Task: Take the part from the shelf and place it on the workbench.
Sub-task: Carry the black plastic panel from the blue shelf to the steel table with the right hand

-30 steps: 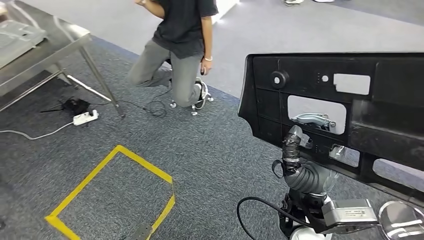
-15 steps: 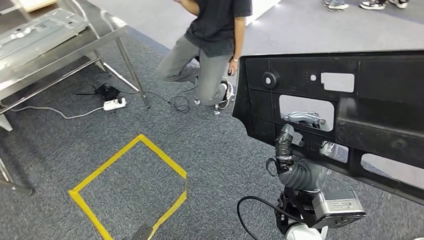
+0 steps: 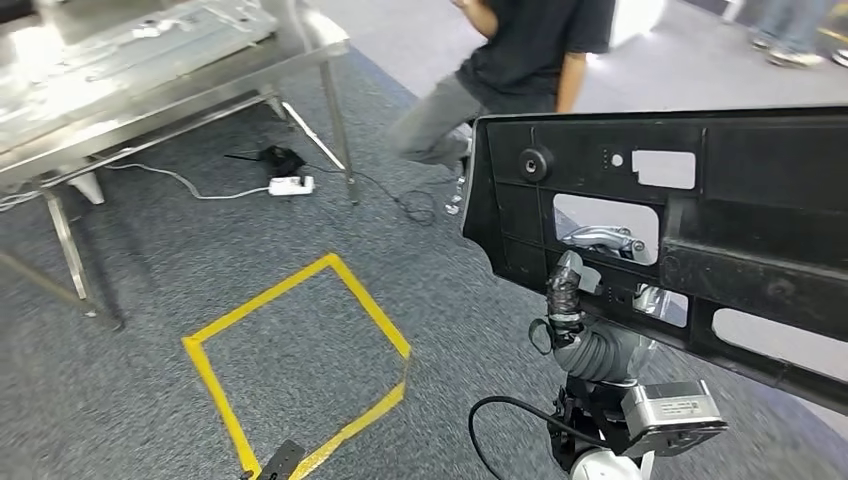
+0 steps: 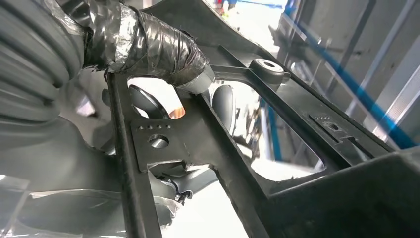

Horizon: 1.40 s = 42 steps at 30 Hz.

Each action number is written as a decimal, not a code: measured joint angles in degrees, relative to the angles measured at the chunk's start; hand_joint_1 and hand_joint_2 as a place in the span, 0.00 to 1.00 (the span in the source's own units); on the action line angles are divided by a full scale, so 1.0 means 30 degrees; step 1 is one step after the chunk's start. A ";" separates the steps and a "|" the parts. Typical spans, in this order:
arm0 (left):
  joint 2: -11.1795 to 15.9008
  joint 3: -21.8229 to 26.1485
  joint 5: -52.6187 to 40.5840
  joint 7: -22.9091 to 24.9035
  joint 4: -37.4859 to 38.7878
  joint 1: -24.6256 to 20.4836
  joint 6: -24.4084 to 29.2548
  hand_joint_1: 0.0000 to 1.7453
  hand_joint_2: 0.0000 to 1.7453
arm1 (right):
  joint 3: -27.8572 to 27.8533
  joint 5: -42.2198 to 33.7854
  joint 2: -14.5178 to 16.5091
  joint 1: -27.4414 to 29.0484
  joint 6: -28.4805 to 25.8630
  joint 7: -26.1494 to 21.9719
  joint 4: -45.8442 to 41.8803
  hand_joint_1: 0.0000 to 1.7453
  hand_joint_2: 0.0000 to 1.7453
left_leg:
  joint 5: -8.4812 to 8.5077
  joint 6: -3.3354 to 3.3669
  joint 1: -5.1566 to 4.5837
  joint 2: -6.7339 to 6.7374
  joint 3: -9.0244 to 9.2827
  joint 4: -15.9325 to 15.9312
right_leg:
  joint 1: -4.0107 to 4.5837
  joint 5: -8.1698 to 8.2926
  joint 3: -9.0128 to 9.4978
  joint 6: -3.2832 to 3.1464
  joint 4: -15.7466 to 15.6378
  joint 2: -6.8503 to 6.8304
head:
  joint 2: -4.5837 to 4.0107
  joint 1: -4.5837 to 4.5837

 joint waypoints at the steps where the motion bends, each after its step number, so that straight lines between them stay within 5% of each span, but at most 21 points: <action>1: -0.0011 0.0000 0.0035 -0.0004 -0.0002 -0.0029 -0.0004 0.00 1.00 | 0.0005 -0.0011 0.0002 0.0003 0.0013 -0.0007 0.0016 1.00 1.00 | -0.0045 -0.0104 0.0012 -0.0250 -0.0109 0.0122 | -0.0047 0.0194 0.0272 -0.0022 -0.0680 0.0437 | 0.0000 -0.0011; 3: -0.0016 0.0000 0.0100 -0.0013 -0.0005 -0.0054 -0.0011 0.00 1.00 | 0.0016 -0.0040 0.0004 0.0010 0.0038 -0.0013 0.0058 1.00 1.00 | -0.0019 -0.0330 0.0060 -0.0684 -0.0333 0.0214 | -0.0010 0.0094 0.0387 -0.0126 -0.1009 0.0726 | 0.0000 -0.0009; 5: -0.0004 0.0000 0.0161 -0.0029 -0.0005 0.0017 -0.0009 0.00 1.00 | 0.0033 -0.0054 0.0013 -0.0030 0.0060 -0.0017 0.0082 1.00 1.00 | -0.0014 -0.0526 0.0118 -0.0696 -0.0475 0.0261 | -0.0028 0.0132 0.0489 -0.0352 -0.1079 0.0260 | 0.0000 -0.0009; 7: 0.0000 0.0000 0.0184 -0.0073 -0.0005 0.0032 0.0000 0.00 1.00 | 0.0056 -0.0046 0.0044 -0.0074 0.0064 -0.0046 0.0091 1.00 1.00 | -0.0503 -0.0706 0.0064 0.0394 -0.1020 0.1305 | -0.0078 0.0131 0.0678 -0.0568 -0.1218 -0.0276 | 0.0000 -0.0128; 9: -0.0031 0.0000 0.0184 -0.0166 -0.0007 -0.0035 0.0013 0.00 1.00 | 0.0073 -0.0035 0.0064 -0.0066 0.0035 -0.0086 0.0096 1.00 1.00 | -0.1454 -0.0858 0.0074 0.1567 -0.2254 0.3634 | 0.0025 0.0027 0.0806 -0.0711 -0.1236 -0.0861 | 0.0000 -0.0233; 11: -0.0057 0.0000 0.0184 -0.0235 -0.0011 -0.0059 0.0025 0.00 1.00 | 0.0091 -0.0029 0.0064 -0.0048 0.0011 -0.0109 0.0109 1.00 1.00 | -0.1806 -0.0905 0.0127 0.1882 -0.3242 0.5304 | 0.0097 -0.0094 0.0904 -0.0781 -0.1230 -0.1442 | 0.0000 -0.0237; 13: -0.0060 0.0000 0.0186 -0.0249 -0.0013 -0.0022 0.0036 0.00 1.00 | 0.0107 -0.0029 0.0064 -0.0052 0.0009 -0.0122 0.0120 1.00 1.00 | -0.0863 -0.0796 0.0114 0.2014 -0.2802 0.4272 | 0.0144 -0.0234 0.1065 -0.0773 -0.1230 -0.1942 | 0.0000 -0.0239; 15: -0.0058 0.0000 0.0186 -0.0259 -0.0013 -0.0038 0.0044 0.00 1.00 | 0.0113 -0.0022 0.0064 -0.0069 0.0007 -0.0144 0.0122 1.00 1.00 | 0.0201 -0.0509 -0.0103 0.2732 -0.1485 0.1706 | 0.0225 -0.0406 0.1259 -0.0698 -0.1242 -0.2377 | 0.0000 -0.0239; 17: -0.0057 0.0000 0.0193 -0.0269 -0.0013 -0.0124 0.0042 0.00 1.00 | 0.0115 0.0016 0.0064 -0.0083 -0.0007 -0.0171 0.0124 1.00 1.00 | 0.0405 -0.0227 -0.0391 0.3315 -0.0806 0.0324 | 0.0317 -0.0541 0.1374 -0.0539 -0.1292 -0.2772 | 0.0000 -0.0228; 19: -0.0055 0.0000 0.0220 -0.0239 -0.0013 -0.0134 0.0038 0.00 1.00 | 0.0119 0.0100 0.0064 -0.0103 -0.0024 -0.0186 0.0128 1.00 1.00 | 0.0317 -0.0063 -0.0471 0.3025 -0.0757 0.0121 | 0.0390 -0.0628 0.1526 -0.0348 -0.1440 -0.3190 | 0.0000 -0.0220; 20: -0.0057 0.0000 0.0240 -0.0199 -0.0013 -0.0089 0.0038 0.00 1.00 | 0.0120 0.0162 0.0064 -0.0128 -0.0029 -0.0186 0.0129 1.00 1.00 | 0.0344 0.0006 -0.0407 0.2790 -0.0659 -0.0019 | 0.0378 -0.0713 0.1630 -0.0252 -0.1462 -0.3190 | 0.0000 -0.0211; 22: -0.0064 0.0000 0.0273 -0.0102 -0.0013 -0.0056 0.0040 0.00 1.00 | 0.0122 0.0313 0.0064 -0.0208 -0.0060 -0.0175 0.0129 1.00 1.00 | 0.0421 0.0144 -0.0255 0.2347 -0.0379 -0.0345 | 0.0353 -0.1229 0.1431 -0.0117 -0.0738 -0.2424 | 0.0000 -0.0146; 25: -0.0089 0.0000 0.0332 -0.0051 -0.0013 -0.0185 0.0004 0.00 1.00 | 0.0127 0.0566 0.0062 -0.0217 -0.0262 -0.0172 0.0138 1.00 1.00 | 0.0382 0.0351 -0.0196 0.1819 -0.0205 -0.0457 | 0.0313 -0.2494 -0.0436 -0.0097 0.2598 -0.1234 | 0.0000 -0.0033; 27: -0.0113 0.0000 0.0370 -0.0058 -0.0013 -0.0183 -0.0042 0.00 1.00 | 0.0128 0.0599 0.0062 -0.0184 -0.0448 -0.0335 0.0137 1.00 1.00 | 0.0260 0.0395 -0.0191 0.1478 -0.0126 -0.0381 | 0.0292 -0.2188 -0.1253 -0.0049 0.3420 -0.1108 | 0.0000 -0.0004; 29: -0.0120 0.0000 0.0392 -0.0084 -0.0013 -0.0155 -0.0068 0.00 1.00 | 0.0127 0.0441 0.0064 -0.0189 -0.0577 -0.0580 0.0071 1.00 1.00 | 0.0035 0.0304 -0.0144 0.1216 -0.0018 -0.0174 | 0.0195 -0.0706 -0.0802 0.0007 0.1691 -0.1062 | 0.0000 0.0000; 31: -0.0120 0.0000 0.0395 -0.0109 -0.0013 -0.0167 -0.0077 0.00 1.00 | 0.0127 0.0331 0.0073 -0.0198 -0.0627 -0.0683 -0.0039 1.00 1.00 | -0.0223 0.0101 -0.0163 0.1051 -0.0028 0.0133 | 0.0121 0.0189 -0.0063 -0.0004 -0.0250 -0.0870 | 0.0000 0.0011; 34: -0.0117 0.0000 0.0395 -0.0126 -0.0013 -0.0168 -0.0115 0.00 1.00 | 0.0127 0.0268 0.0106 -0.0181 -0.0632 -0.0694 -0.0153 1.00 1.00 | -0.0345 -0.0187 -0.0195 0.0967 -0.0128 0.0285 | 0.0176 0.0181 0.0193 -0.0279 -0.0881 -0.0698 | 0.0000 0.0031; 37: -0.0106 0.0000 0.0397 -0.0142 -0.0013 -0.0167 -0.0131 0.00 1.00 | 0.0127 0.0255 0.0171 -0.0181 -0.0627 -0.0703 -0.0273 1.00 1.00 | -0.0748 -0.0489 -0.0161 0.1394 -0.0437 0.1020 | 0.0107 0.0192 0.0426 -0.0614 -0.1061 -0.0805 | 0.0000 -0.0057; 40: -0.0118 0.0000 0.0397 -0.0166 -0.0013 -0.0187 -0.0141 0.00 1.00 | 0.0127 0.0255 0.0217 -0.0179 -0.0625 -0.0718 -0.0363 1.00 1.00 | -0.2011 -0.0777 -0.0024 0.1805 -0.2196 0.4310 | 0.0131 0.0036 0.0683 -0.0830 -0.1115 -0.0985 | 0.0000 -0.0162; 42: -0.0129 0.0000 0.0399 -0.0168 -0.0013 -0.0148 -0.0151 0.00 1.00 | 0.0127 0.0228 0.0217 -0.0168 -0.0625 -0.0736 -0.0368 1.00 1.00 | -0.1974 -0.0829 0.0039 0.1857 -0.3056 0.5455 | 0.0150 -0.0116 0.0838 -0.0848 -0.1112 -0.1023 | 0.0000 -0.0169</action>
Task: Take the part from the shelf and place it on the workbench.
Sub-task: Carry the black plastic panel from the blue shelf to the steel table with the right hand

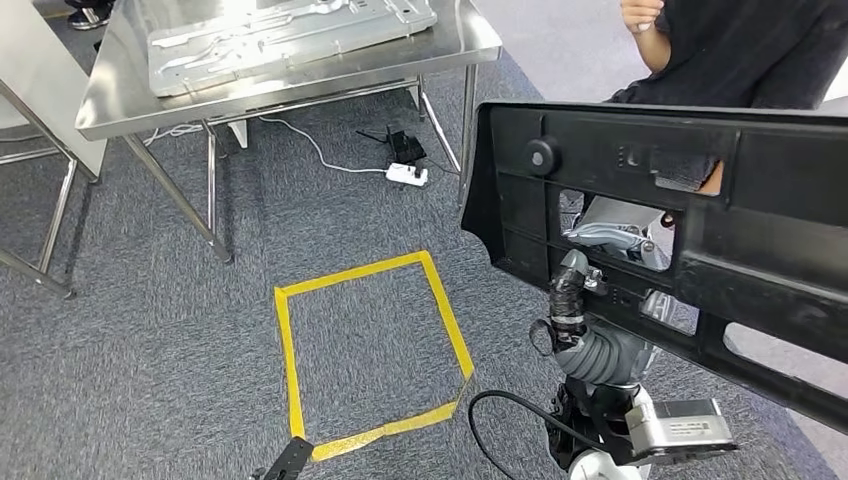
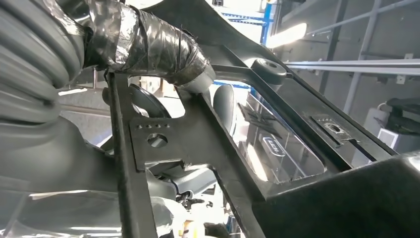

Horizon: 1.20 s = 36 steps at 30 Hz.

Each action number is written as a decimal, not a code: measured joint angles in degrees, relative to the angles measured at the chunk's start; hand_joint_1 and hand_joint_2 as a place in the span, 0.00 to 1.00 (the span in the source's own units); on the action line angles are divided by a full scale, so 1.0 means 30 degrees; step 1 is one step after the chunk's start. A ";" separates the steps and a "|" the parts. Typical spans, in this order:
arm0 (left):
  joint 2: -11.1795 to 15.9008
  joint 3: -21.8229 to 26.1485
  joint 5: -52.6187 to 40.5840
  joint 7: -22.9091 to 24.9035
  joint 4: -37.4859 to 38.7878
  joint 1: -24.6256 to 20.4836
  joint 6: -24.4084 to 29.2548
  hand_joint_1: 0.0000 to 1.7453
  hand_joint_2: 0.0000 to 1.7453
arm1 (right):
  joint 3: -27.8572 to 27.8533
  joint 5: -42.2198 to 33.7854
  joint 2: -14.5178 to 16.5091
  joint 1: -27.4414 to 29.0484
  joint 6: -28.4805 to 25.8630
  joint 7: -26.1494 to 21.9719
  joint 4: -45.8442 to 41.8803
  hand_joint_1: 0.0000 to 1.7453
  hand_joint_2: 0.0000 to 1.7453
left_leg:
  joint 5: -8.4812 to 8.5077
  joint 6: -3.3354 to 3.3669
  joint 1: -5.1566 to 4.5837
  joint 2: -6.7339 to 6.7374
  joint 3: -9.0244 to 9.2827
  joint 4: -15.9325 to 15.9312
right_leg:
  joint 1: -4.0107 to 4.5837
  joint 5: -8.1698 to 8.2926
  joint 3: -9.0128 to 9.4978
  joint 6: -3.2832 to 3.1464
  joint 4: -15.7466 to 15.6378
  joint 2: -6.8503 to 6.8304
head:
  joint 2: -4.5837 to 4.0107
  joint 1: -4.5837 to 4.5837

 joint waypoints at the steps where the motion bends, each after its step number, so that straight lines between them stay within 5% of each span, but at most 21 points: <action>1: 0.0000 0.0000 0.0002 0.0000 0.0000 0.0015 -0.0004 0.00 1.00 | 0.0000 -0.0036 0.0000 0.0005 0.0000 -0.0033 -0.0004 1.00 1.00 | 0.0559 0.0025 0.0010 0.0018 0.0102 -0.0496 | 0.0000 -0.0094 0.0118 0.0021 0.0000 -0.0002 | 0.0000 0.0002; 4: 0.0009 0.0002 0.0113 0.0000 0.0000 -0.0011 -0.0016 0.00 1.00 | 0.0000 -0.0188 0.0027 0.0000 0.0000 -0.0188 -0.0018 1.00 1.00 | 0.2376 0.0264 -0.0081 0.0130 0.1713 -0.4101 | 0.0021 -0.0415 0.0501 0.0166 -0.0043 -0.0020 | 0.0000 0.0011; 7: 0.0016 0.0016 0.0370 0.0000 0.0000 -0.0048 -0.0024 0.00 1.00 | 0.0000 -0.0261 0.0069 -0.0003 0.0000 -0.0273 -0.0020 1.00 1.00 | 0.2286 0.0535 -0.0276 0.0130 0.2242 -0.5223 | 0.0052 -0.0561 0.0615 0.0465 -0.0247 -0.0046 | 0.0000 0.0016; 10: 0.0011 0.0024 0.0525 0.0002 0.0000 -0.0003 -0.0005 0.00 1.00 | 0.0000 -0.0284 0.0093 -0.0015 0.0005 -0.0282 -0.0036 1.00 1.00 | 0.2206 0.0842 -0.0122 0.0051 0.2686 -0.5671 | 0.0087 -0.0885 0.0597 0.0717 0.0072 -0.0104 | 0.0000 0.0078; 14: 0.0009 0.0033 0.0583 0.0073 0.0000 -0.0036 -0.0004 0.00 1.00 | 0.0000 -0.0330 0.0097 0.0022 0.0007 -0.0299 -0.0007 1.00 1.00 | 0.1787 0.1176 -0.0162 0.0003 0.3379 -0.5876 | 0.0095 -0.2171 -0.1989 0.0763 0.4359 -0.0017 | 0.0000 0.0171; 16: 0.0006 0.0036 0.0592 0.0109 0.0000 -0.0010 -0.0009 0.00 1.00 | 0.0000 -0.0370 0.0095 0.0072 0.0005 -0.0299 0.0024 1.00 1.00 | 0.1482 0.1173 -0.0181 -0.0083 0.3699 -0.5805 | 0.0077 -0.1411 -0.2683 0.0779 0.4575 -0.0009 | 0.0000 0.0187; 18: 0.0004 0.0036 0.0601 0.0117 0.0000 0.0004 -0.0013 0.00 1.00 | 0.0000 -0.0441 0.0098 0.0075 0.0002 -0.0304 0.0033 1.00 1.00 | 0.1113 0.1097 -0.0174 -0.0189 0.4032 -0.5680 | 0.0036 0.0304 -0.2094 0.0758 0.2431 0.0016 | 0.0000 0.0195; 20: 0.0005 0.0038 0.0603 0.0127 0.0000 -0.0035 -0.0020 0.00 1.00 | 0.0000 -0.0545 0.0107 0.0072 0.0000 -0.0312 0.0037 1.00 1.00 | 0.0775 0.0917 -0.0220 -0.0278 0.4179 -0.5508 | 0.0059 0.1086 -0.1347 0.0699 0.0571 0.0083 | 0.0000 0.0189; 25: 0.0017 0.0046 0.0634 0.0157 0.0000 -0.0053 -0.0013 0.00 1.00 | 0.0000 -0.0643 0.0146 0.0075 0.0000 -0.0297 0.0033 1.00 1.00 | 0.0337 0.0391 -0.0181 -0.0206 0.4128 -0.5080 | 0.0077 0.0733 -0.0841 0.0259 -0.0068 0.0137 | 0.0000 0.0061; 27: 0.0016 0.0049 0.0641 0.0148 0.0000 -0.0065 -0.0007 0.00 1.00 | 0.0000 -0.0581 0.0158 0.0059 0.0000 -0.0286 0.0035 1.00 1.00 | -0.0246 0.0173 -0.0109 -0.0082 0.3208 -0.3328 | 0.0014 0.0541 -0.0477 0.0080 -0.0175 0.0035 | 0.0000 -0.0022; 29: 0.0013 0.0051 0.0660 0.0129 0.0000 -0.0019 -0.0016 0.00 1.00 | 0.0000 -0.0466 0.0160 0.0073 0.0000 -0.0270 0.0057 1.00 1.00 | -0.0758 0.0055 -0.0031 -0.0027 0.1555 -0.0912 | 0.0017 0.0274 -0.0169 0.0022 -0.0181 -0.0074 | 0.0000 -0.0066; 31: 0.0016 0.0051 0.0698 0.0115 0.0000 0.0083 -0.0024 0.00 1.00 | 0.0000 -0.0346 0.0160 0.0107 0.0000 -0.0240 0.0093 1.00 1.00 | -0.0110 0.0061 -0.0009 0.0019 0.0615 -0.0321 | 0.0016 -0.0046 0.0233 0.0029 -0.0181 -0.0153 | 0.0000 -0.0073; 34: 0.0035 0.0055 0.0725 0.0097 0.0000 0.0128 -0.0027 0.00 1.00 | 0.0000 -0.0241 0.0160 0.0130 0.0000 -0.0220 0.0113 1.00 1.00 | 0.2318 0.0302 -0.0166 0.0521 0.1417 -0.3477 | 0.0047 -0.0592 0.0939 0.0170 -0.0226 -0.0367 | 0.0000 -0.0068; 36: 0.0040 0.0058 0.0734 0.0067 0.0000 0.0056 -0.0038 0.00 1.00 | 0.0000 -0.0224 0.0162 0.0134 0.0000 -0.0206 0.0118 1.00 1.00 | 0.2634 0.0559 -0.0404 0.0952 0.2020 -0.4931 | 0.0125 -0.0847 0.1170 0.0364 -0.0358 -0.0559 | 0.0000 -0.0062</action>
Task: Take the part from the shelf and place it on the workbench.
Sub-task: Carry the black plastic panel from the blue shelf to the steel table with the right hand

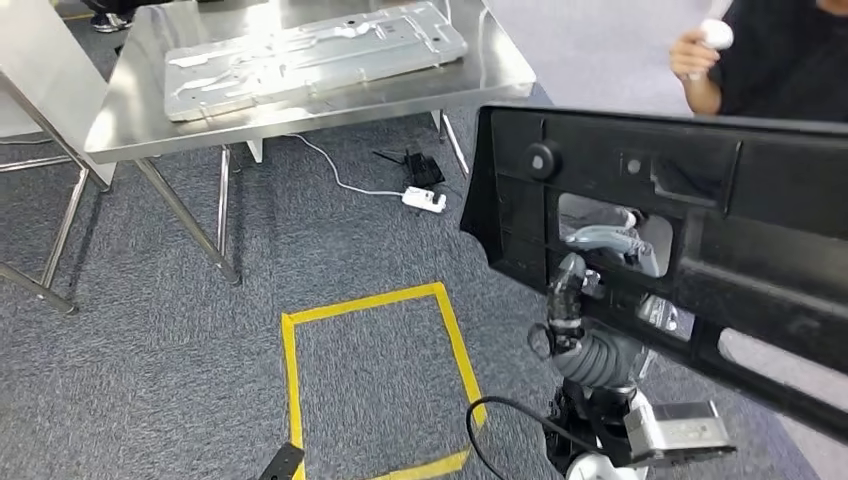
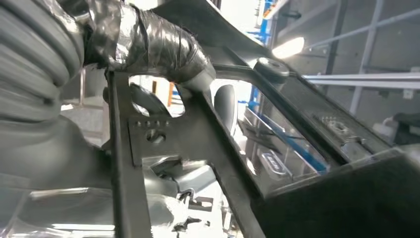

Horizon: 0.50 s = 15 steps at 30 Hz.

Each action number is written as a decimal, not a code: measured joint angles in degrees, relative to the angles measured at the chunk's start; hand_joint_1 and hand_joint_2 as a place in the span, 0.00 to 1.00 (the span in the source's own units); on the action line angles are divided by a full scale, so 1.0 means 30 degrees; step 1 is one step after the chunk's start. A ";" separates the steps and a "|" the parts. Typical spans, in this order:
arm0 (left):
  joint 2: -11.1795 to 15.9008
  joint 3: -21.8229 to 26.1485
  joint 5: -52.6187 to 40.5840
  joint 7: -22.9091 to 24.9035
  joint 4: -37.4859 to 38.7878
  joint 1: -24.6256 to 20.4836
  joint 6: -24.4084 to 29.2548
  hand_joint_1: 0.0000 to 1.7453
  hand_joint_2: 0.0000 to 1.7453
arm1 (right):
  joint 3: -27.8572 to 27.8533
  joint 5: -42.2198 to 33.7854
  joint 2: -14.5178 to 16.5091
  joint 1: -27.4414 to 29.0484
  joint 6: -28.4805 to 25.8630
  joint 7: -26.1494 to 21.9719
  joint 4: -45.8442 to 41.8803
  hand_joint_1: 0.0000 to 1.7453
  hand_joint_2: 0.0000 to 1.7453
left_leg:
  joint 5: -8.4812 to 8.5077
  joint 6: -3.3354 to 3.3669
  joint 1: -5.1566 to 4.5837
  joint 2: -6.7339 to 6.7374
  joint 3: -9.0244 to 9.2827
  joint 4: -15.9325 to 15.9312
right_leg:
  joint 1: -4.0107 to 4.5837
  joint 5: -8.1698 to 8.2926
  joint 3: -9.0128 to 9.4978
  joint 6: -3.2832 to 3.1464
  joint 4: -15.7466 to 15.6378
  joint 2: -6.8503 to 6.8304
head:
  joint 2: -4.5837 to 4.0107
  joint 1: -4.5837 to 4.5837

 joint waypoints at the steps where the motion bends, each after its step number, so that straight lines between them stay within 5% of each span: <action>1: 0.0000 0.0000 0.0007 -0.0018 0.0000 -0.0021 -0.0009 0.00 1.00 | 0.0000 0.0002 0.0002 0.0002 0.0000 0.0022 0.0007 1.00 1.00 | -0.0204 0.0109 -0.0095 0.0023 0.0103 -0.0128 | 0.0044 -0.0065 0.0052 0.0097 -0.0121 -0.0130 | 0.0000 0.0013; 3: 0.0000 0.0000 0.0035 -0.0049 0.0000 0.0019 -0.0018 0.00 1.00 | 0.0000 0.0004 0.0004 -0.0004 0.0000 0.0080 0.0016 1.00 1.00 | -0.0300 0.0292 -0.0025 -0.0276 0.0264 -0.0421 | 0.0098 -0.0197 0.0284 0.0263 -0.0341 -0.0395 | 0.0000 0.0055; 5: 0.0004 0.0002 0.0053 -0.0082 0.0000 0.0074 -0.0016 0.00 1.00 | 0.0000 0.0009 0.0004 -0.0015 -0.0004 0.0100 0.0020 1.00 1.00 | -0.0356 0.0506 0.0102 -0.0629 0.0632 -0.0750 | 0.0085 -0.0646 0.0112 0.0367 0.0421 -0.0161 | 0.0000 0.0111; 9: 0.0007 0.0007 0.0062 -0.0104 0.0000 0.0072 -0.0027 0.00 1.00 | 0.0000 0.0018 -0.0002 0.0097 -0.0007 0.0100 0.0066 1.00 1.00 | -0.0733 0.0812 0.0127 -0.1382 0.1260 -0.0891 | 0.0014 -0.1703 -0.2830 0.0451 0.4897 0.0460 | 0.0000 0.0195; 11: 0.0007 0.0007 0.0066 -0.0104 0.0000 0.0119 -0.0035 0.00 1.00 | 0.0000 0.0018 -0.0002 0.0133 -0.0007 0.0109 0.0086 1.00 1.00 | -0.1029 0.0775 0.0128 -0.1869 0.1619 -0.0828 | -0.0033 -0.0550 -0.3483 0.0504 0.4632 0.0538 | 0.0000 0.0213; 13: 0.0007 0.0007 0.0067 -0.0116 0.0000 0.0147 -0.0040 0.00 1.00 | 0.0000 0.0018 -0.0002 0.0132 -0.0007 0.0122 0.0098 1.00 1.00 | -0.1381 0.0681 0.0142 -0.2347 0.1939 -0.0686 | -0.0149 0.1304 -0.3049 0.0526 0.2438 0.1096 | 0.0000 0.0226; 15: 0.0007 0.0009 0.0071 -0.0140 0.0000 0.0103 -0.0047 0.00 1.00 | 0.0000 0.0025 -0.0002 0.0136 -0.0009 0.0153 0.0116 1.00 1.00 | -0.1677 0.0495 0.0155 -0.2687 0.2018 -0.0496 | -0.0215 0.2047 -0.2521 0.0504 0.0726 0.1869 | 0.0000 0.0213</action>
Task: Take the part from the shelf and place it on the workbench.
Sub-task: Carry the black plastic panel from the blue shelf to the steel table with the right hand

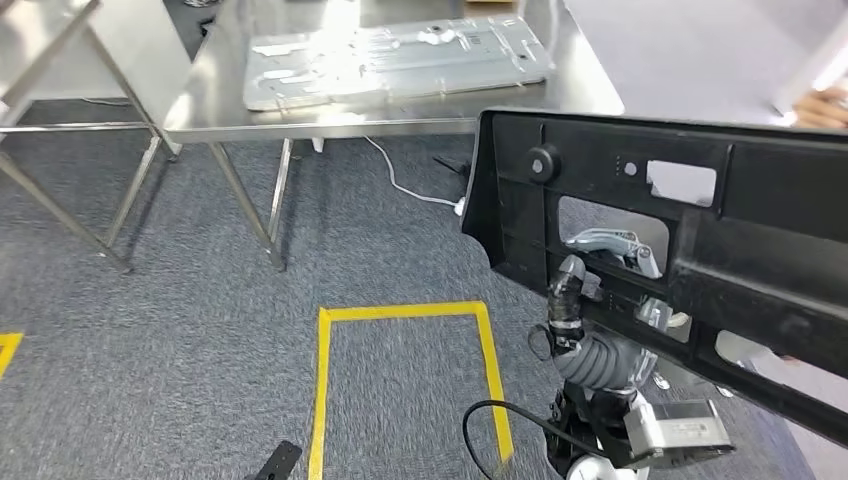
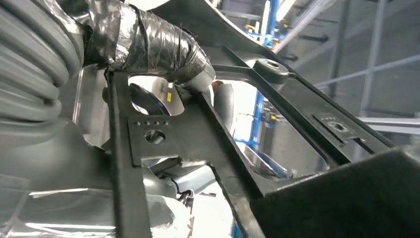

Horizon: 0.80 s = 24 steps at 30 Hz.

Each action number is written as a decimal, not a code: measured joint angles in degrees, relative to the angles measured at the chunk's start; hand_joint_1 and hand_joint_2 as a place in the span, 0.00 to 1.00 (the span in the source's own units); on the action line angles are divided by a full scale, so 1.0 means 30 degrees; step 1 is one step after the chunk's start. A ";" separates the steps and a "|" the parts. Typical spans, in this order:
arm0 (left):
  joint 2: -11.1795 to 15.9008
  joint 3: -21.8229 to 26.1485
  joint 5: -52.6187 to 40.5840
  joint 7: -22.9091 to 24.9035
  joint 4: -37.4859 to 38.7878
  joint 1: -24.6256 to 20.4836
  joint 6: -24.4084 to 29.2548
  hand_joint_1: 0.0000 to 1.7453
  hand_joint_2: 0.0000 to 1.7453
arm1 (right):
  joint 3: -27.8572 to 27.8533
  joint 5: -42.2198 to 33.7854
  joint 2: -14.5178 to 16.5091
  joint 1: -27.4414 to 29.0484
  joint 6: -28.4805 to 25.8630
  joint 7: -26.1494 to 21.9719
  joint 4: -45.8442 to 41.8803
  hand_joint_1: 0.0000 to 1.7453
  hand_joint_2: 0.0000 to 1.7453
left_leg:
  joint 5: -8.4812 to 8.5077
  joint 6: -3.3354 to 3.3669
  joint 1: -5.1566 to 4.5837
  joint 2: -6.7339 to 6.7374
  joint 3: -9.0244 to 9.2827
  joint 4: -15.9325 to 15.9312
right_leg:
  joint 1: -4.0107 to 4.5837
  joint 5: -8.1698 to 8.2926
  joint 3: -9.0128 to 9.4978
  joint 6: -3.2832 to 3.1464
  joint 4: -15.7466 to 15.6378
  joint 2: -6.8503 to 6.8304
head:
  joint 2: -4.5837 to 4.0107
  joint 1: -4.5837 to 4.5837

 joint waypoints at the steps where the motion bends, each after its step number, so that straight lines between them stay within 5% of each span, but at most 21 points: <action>1: 0.0002 0.0002 0.0004 -0.0013 0.0000 -0.0005 -0.0004 0.00 1.00 | 0.0000 0.0020 0.0000 -0.0005 0.0000 0.0024 0.0011 1.00 1.00 | -0.0082 -0.0121 0.0036 -0.0129 -0.0043 0.0018 | 0.0022 -0.0085 0.0100 -0.0052 -0.0256 0.0229 | 0.0000 -0.0009; 3: 0.0022 0.0005 0.0003 -0.0036 0.0000 0.0046 -0.0007 0.00 1.00 | 0.0000 0.0066 0.0009 -0.0028 0.0000 0.0035 0.0013 1.00 1.00 | -0.0175 -0.0356 0.0145 -0.0243 -0.0044 -0.0035 | 0.0052 -0.0166 0.0251 -0.0228 -0.0482 0.0106 | 0.0000 -0.0025; 5: 0.0055 0.0005 -0.0005 -0.0049 -0.0002 0.0090 -0.0026 0.00 1.00 | 0.0000 0.0086 0.0044 -0.0051 0.0004 -0.0046 0.0005 1.00 1.00 | -0.0450 -0.0593 0.0148 0.0359 -0.0240 0.0503 | -0.0009 -0.0225 0.0591 -0.0474 -0.0747 -0.0099 | 0.0000 -0.0062; 7: 0.0058 0.0005 -0.0013 -0.0064 -0.0005 0.0021 -0.0060 0.00 1.00 | 0.0000 0.0078 0.0082 -0.0045 0.0004 -0.0137 0.0000 1.00 1.00 | -0.1118 -0.0818 0.0191 0.1253 -0.1307 0.2418 | -0.0010 -0.0394 0.0960 -0.0667 -0.0897 -0.0389 | 0.0000 -0.0109; 9: 0.0046 0.0006 -0.0011 -0.0090 -0.0004 -0.0012 -0.0082 0.00 1.00 | 0.0000 0.0066 0.0097 -0.0019 0.0002 -0.0171 0.0004 1.00 1.00 | -0.1540 -0.0995 0.0318 0.1597 -0.2809 0.4575 | 0.0013 -0.0648 0.1239 -0.0725 -0.0903 -0.0645 | 0.0000 -0.0131; 11: 0.0051 0.0009 -0.0007 -0.0104 0.0000 0.0063 -0.0085 0.00 1.00 | 0.0000 0.0058 0.0100 -0.0002 0.0002 -0.0182 0.0004 1.00 1.00 | -0.0721 -0.1085 0.0415 0.1676 -0.3296 0.4566 | 0.0000 -0.0934 0.1582 -0.0688 -0.0899 -0.0786 | 0.0000 -0.0136; 14: 0.0076 0.0009 -0.0005 -0.0106 0.0000 0.0103 -0.0084 0.00 1.00 | 0.0000 0.0058 0.0102 -0.0015 0.0002 -0.0212 0.0000 1.00 1.00 | 0.1318 -0.1047 0.0388 0.1780 -0.2032 0.1165 | -0.0022 -0.1395 0.2067 -0.0479 -0.0913 -0.0892 | 0.0000 -0.0142; 16: 0.0080 0.0011 -0.0005 -0.0108 0.0000 0.0065 -0.0084 0.00 1.00 | 0.0000 0.0058 0.0102 -0.0029 0.0002 -0.0219 -0.0002 1.00 1.00 | 0.1416 -0.0893 0.0265 0.1807 -0.1542 0.0117 | 0.0018 -0.1586 0.2139 -0.0267 -0.1002 -0.0933 | 0.0000 -0.0129; 20: 0.0100 0.0013 -0.0007 -0.0111 -0.0002 0.0122 -0.0084 0.00 1.00 | 0.0000 0.0058 0.0102 -0.0056 0.0007 -0.0219 -0.0014 1.00 1.00 | 0.1131 -0.0402 0.0256 0.1758 -0.1119 -0.0244 | 0.0020 -0.1981 0.2234 0.0084 -0.0750 -0.1020 | 0.0000 -0.0029; 22: 0.0106 0.0013 -0.0007 -0.0117 -0.0002 0.0105 -0.0084 0.00 1.00 | 0.0000 0.0055 0.0102 -0.0076 0.0015 -0.0222 -0.0022 1.00 1.00 | 0.0952 -0.0144 0.0264 0.1766 -0.0742 -0.0402 | 0.0039 -0.2747 0.1262 0.0118 0.1280 -0.1080 | 0.0000 0.0033; 24: 0.0109 0.0013 -0.0004 -0.0115 0.0000 0.0099 -0.0091 0.00 1.00 | 0.0000 0.0020 0.0098 -0.0064 0.0016 -0.0204 -0.0022 1.00 1.00 | 0.0697 0.0006 0.0198 0.1769 -0.0472 -0.0406 | 0.0092 -0.3399 -0.0468 0.0110 0.3872 -0.1081 | 0.0000 0.0069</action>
